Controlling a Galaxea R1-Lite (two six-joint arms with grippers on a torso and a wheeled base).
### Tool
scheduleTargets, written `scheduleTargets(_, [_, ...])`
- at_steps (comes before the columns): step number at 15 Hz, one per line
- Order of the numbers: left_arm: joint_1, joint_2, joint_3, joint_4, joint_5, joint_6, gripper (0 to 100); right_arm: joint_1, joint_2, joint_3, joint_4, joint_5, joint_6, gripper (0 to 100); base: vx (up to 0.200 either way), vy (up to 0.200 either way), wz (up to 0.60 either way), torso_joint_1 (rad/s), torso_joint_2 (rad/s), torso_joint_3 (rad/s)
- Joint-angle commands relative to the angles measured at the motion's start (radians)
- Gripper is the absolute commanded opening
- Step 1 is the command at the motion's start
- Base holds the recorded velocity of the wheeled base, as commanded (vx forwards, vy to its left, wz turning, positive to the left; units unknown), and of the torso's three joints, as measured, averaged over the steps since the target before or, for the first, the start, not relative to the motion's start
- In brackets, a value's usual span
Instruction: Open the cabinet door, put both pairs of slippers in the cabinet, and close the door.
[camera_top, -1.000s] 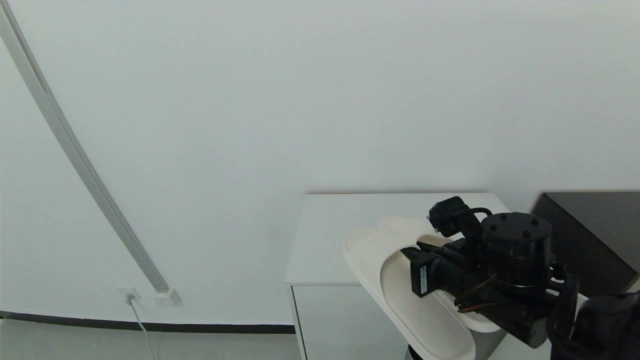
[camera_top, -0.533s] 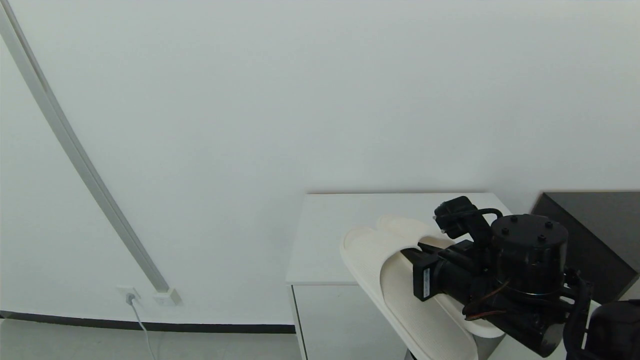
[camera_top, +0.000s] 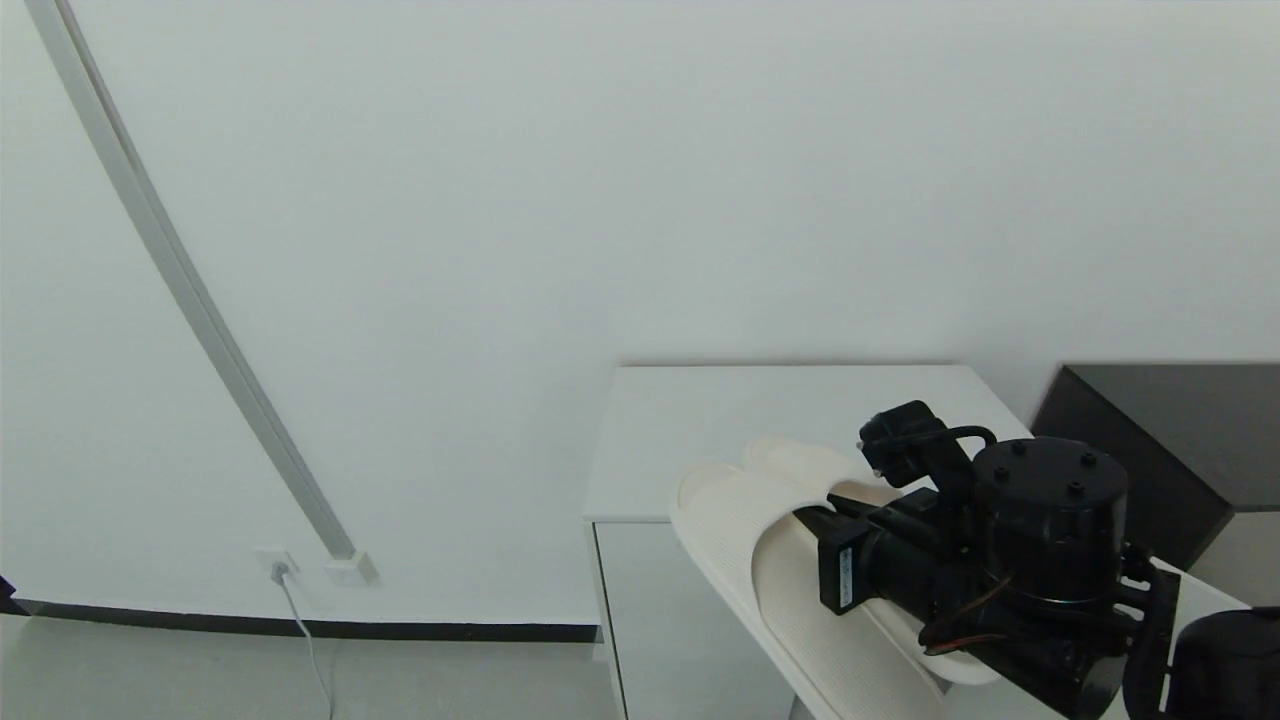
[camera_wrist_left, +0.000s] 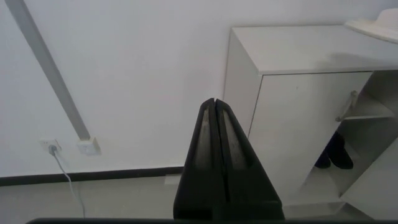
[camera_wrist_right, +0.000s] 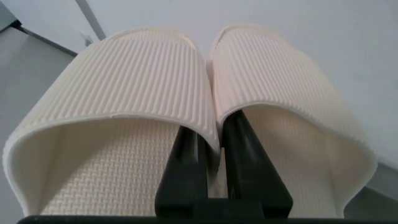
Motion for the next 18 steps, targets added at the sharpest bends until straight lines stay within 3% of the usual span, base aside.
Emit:
scheduleTargets(1, [0.000,0.000,0.000,0.000,0.000,0.000,0,0.000,0.010,0.001,0.000,0.000,0.000,0,-0.200,0.000,0.00,-0.002,0.00,0.002])
scheduleTargets(15, [0.000,0.000,0.000,0.000,0.000,0.000,0,-0.003,0.049,0.026,-0.069,-0.002,0.000,0,-0.014,0.000,0.00,0.000,0.00,0.000])
scheduleTargets(18, [0.000,0.000,0.000,0.000,0.000,0.001,0,-0.003,0.045,0.026,-0.069,-0.002,0.000,0,0.000,-0.200,0.00,0.004,0.01,0.002])
